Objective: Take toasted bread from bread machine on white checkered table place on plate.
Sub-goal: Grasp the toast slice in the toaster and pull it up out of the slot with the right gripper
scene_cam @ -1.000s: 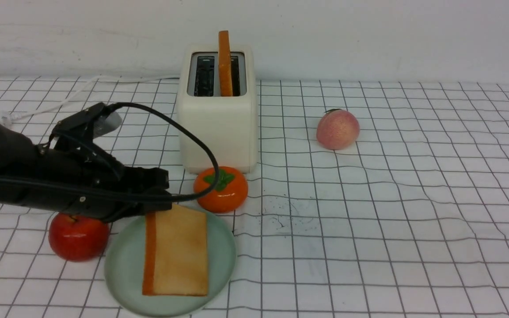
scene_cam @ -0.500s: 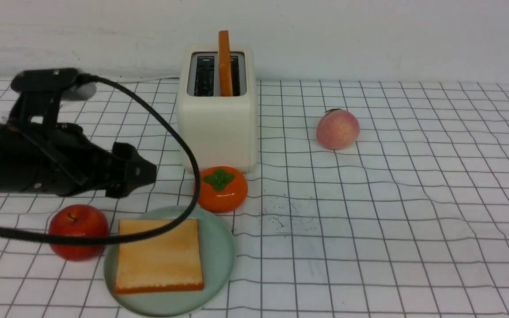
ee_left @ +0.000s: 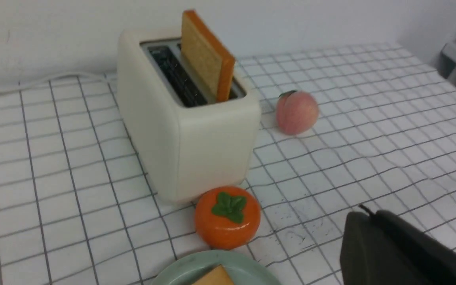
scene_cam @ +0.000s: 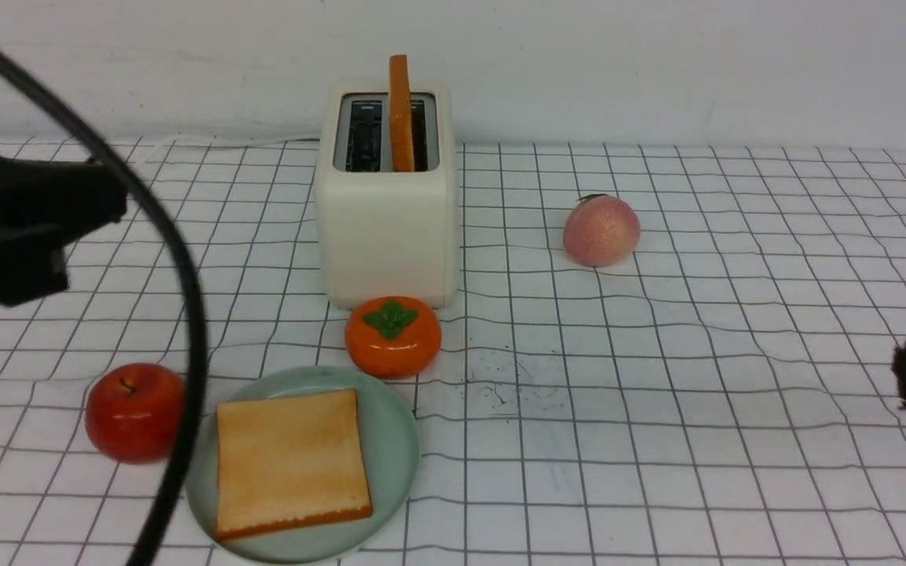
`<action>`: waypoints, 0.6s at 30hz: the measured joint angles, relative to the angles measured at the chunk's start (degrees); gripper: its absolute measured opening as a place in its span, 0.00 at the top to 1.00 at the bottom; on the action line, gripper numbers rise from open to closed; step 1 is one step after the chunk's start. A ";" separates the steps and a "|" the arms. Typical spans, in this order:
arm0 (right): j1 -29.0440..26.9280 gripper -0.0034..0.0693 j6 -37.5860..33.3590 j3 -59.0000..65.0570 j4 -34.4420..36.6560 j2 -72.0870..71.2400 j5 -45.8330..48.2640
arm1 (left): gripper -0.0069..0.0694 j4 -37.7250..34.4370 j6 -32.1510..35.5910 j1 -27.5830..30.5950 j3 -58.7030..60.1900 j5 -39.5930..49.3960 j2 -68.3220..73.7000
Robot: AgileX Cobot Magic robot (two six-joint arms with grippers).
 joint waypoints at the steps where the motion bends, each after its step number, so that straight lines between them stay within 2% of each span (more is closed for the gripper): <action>1: 0.00 0.93 0.00 0.00 0.05 0.44 0.00 | 0.93 0.00 0.00 0.00 0.17 0.00 -0.47; 4: 2.68 0.95 0.00 -3.66 0.15 7.28 -0.44 | 0.93 -0.05 -0.14 0.00 2.05 -0.04 -7.06; 9: 17.08 0.95 1.19 -11.97 -1.87 20.39 -6.00 | 0.93 -0.16 -0.14 0.00 8.59 -0.39 -17.32; 10: 17.63 0.95 1.41 -12.33 -2.15 21.49 -6.34 | 0.93 -0.23 -0.14 0.00 8.81 -0.39 -17.88; 12: 23.95 0.95 4.70 -18.11 -7.44 28.72 -11.62 | 0.93 -0.34 -0.18 0.00 11.03 -0.34 -21.00; 15: 26.92 0.92 7.11 -24.71 -12.85 36.60 -17.14 | 0.93 -0.41 -0.18 0.00 12.00 -0.34 -23.04; 18: 27.73 0.87 8.93 -30.88 -15.18 42.96 -21.20 | 0.93 -0.51 -0.18 0.00 12.06 -0.40 -23.43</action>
